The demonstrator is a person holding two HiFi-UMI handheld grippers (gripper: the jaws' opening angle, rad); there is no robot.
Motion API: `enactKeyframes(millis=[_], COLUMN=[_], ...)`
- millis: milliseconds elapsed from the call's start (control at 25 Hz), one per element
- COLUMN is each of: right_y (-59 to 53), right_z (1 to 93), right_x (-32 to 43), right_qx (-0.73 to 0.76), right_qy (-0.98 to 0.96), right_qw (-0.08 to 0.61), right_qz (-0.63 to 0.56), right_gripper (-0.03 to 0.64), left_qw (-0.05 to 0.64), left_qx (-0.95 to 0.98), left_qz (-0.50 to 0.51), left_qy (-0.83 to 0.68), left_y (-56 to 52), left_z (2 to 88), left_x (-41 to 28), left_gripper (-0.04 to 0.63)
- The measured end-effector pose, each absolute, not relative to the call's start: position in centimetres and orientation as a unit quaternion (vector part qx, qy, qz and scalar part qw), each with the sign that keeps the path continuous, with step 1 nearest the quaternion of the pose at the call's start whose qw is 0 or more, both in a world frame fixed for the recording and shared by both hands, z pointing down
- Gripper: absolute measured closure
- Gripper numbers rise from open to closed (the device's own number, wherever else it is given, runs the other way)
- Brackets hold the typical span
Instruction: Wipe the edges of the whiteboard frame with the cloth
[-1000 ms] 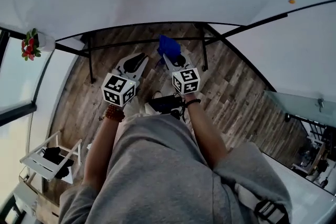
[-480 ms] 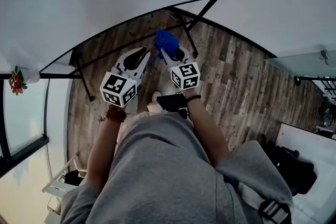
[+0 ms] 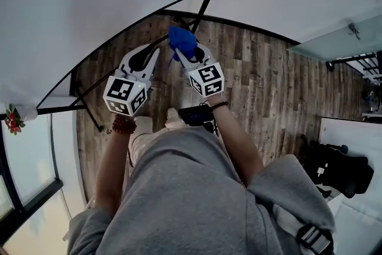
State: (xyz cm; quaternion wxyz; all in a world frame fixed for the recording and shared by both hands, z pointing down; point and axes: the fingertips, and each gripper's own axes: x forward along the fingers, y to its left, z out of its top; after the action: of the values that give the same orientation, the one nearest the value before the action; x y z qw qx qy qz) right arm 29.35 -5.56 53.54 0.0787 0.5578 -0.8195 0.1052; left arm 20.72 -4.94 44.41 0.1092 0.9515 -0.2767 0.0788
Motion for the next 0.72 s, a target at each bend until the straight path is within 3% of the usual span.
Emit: enactKeyframes(millis=[320, 720], right_y=[-7.4, -7.0], right_z=[43.8, 33.6], right_x=[30.8, 31.2], right_qx=[0.574, 0.594], right_qy=[-0.817, -0.802], right_qw=[0.047, 0.022], right_qz=[0.023, -0.064], right_gripper=[0.472, 0.471], left_qw=[0.009, -0.063], left_qx=[0.947, 0.901], left_qz=[0.045, 0.033], left_qy=[-0.319, -0.427], left_y=[-7.3, -9.2], left_z=[36.4, 30.8], left_x=[21.5, 21.7], left_gripper=[0.534, 0.534])
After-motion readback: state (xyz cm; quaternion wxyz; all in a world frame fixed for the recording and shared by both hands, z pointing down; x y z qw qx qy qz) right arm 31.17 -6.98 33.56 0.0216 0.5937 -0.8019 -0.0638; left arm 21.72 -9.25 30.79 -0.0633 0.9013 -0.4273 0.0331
